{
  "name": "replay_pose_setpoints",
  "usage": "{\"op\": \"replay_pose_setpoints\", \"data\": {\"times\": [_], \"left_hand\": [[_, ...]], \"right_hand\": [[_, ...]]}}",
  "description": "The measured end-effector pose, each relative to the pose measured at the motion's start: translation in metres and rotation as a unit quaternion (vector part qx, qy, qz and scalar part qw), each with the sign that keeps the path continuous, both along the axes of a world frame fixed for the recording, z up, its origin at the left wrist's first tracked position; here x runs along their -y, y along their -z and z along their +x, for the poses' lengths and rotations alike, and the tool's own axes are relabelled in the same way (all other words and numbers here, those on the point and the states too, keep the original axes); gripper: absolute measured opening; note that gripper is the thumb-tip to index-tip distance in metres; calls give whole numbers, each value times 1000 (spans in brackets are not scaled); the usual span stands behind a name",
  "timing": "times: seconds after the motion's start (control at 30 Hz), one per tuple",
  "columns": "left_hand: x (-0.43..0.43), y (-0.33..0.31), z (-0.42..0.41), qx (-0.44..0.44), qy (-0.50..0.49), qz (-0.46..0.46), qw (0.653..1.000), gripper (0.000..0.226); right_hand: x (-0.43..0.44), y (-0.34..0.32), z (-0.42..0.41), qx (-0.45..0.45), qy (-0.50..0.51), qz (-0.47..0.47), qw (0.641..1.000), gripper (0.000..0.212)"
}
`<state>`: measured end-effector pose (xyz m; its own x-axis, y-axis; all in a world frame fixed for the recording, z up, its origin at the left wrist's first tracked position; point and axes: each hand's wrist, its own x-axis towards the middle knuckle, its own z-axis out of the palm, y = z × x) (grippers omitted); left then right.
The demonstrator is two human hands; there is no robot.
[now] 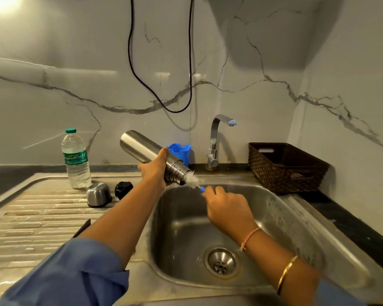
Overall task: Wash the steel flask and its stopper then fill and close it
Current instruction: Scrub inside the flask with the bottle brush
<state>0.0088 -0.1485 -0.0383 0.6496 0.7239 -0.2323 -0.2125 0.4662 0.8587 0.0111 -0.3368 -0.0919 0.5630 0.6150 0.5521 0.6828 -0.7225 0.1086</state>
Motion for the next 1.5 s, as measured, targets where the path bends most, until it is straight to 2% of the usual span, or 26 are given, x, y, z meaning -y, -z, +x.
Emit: {"op": "replay_pose_setpoints", "data": {"times": [0.07,0.13,0.17,0.23,0.3,0.33,0.43,0.5,0.57,0.6,0.67,0.73,0.8,0.87,0.9,0.97,1.0,1.03,1.1,1.17,1.23,1.3,1.33,1.43,1.47,1.5], "left_hand": [[0,0,-1,0,6,22,1000,76],[-1,-1,-2,-7,16,37,999,76],[-2,-1,-3,-6,18,33,999,75],[-2,-2,-4,-4,11,38,999,74],[1,-5,-5,-11,2,58,998,74],[2,-7,-5,-11,-4,60,998,74],[4,-11,-3,8,-4,35,999,73],[5,-12,-3,-3,9,61,998,70],[4,-12,-4,-20,19,74,997,71],[3,-12,-4,-19,20,63,998,72],[4,-12,-5,-12,14,47,999,75],[7,-16,-7,-6,9,34,999,76],[10,-19,-7,6,7,12,1000,76],[12,-20,-6,13,7,20,1000,74],[11,-20,-6,15,6,33,999,73],[8,-19,-6,21,8,41,999,71],[7,-19,-7,29,9,32,999,71],[6,-19,-7,39,7,23,999,71],[8,-19,-7,47,2,17,999,70],[13,-19,-8,50,17,2,999,73],[21,-18,-8,65,56,-17,996,82],[26,-12,-8,67,88,10,994,90],[27,-8,-7,60,91,34,993,91],[25,-3,-6,48,77,58,994,87],[24,-3,-5,53,69,53,995,87],[24,-2,-4,56,59,51,995,88]], "right_hand": [[-5,-9,-8,-204,-53,104,972,34],[-1,-28,-13,-600,-102,263,749,34],[1,-30,-9,-681,-123,310,652,35],[3,-29,-2,-646,-138,299,689,32],[4,-16,-3,-362,-132,149,911,26],[4,-8,-1,-189,-63,55,978,28],[3,-7,-5,-73,12,21,997,38],[3,-15,-13,-247,-55,131,959,30],[4,-33,-19,-564,-98,274,773,25],[3,-36,-16,-602,-112,295,733,25],[6,-33,-15,-459,-116,245,846,25],[10,-23,-8,-91,-36,54,994,24],[16,-19,-1,54,26,-14,998,31],[11,-19,-9,-59,-7,17,998,26],[9,-26,-9,-223,-47,106,968,25],[13,-42,-13,-583,-104,255,764,27],[15,-45,-9,-666,-122,298,673,29],[16,-46,-2,-676,-129,297,662,30],[18,-43,-5,-523,-88,213,820,30],[16,-28,-3,-150,6,61,987,27],[11,-20,-7,14,47,-5,999,32],[9,-25,-12,-111,5,74,991,28],[10,-30,-11,-262,-32,141,954,28],[13,-40,-9,-671,-92,316,664,28],[14,-42,-9,-689,-98,329,639,28],[12,-40,-11,-663,-86,317,673,27]]}}
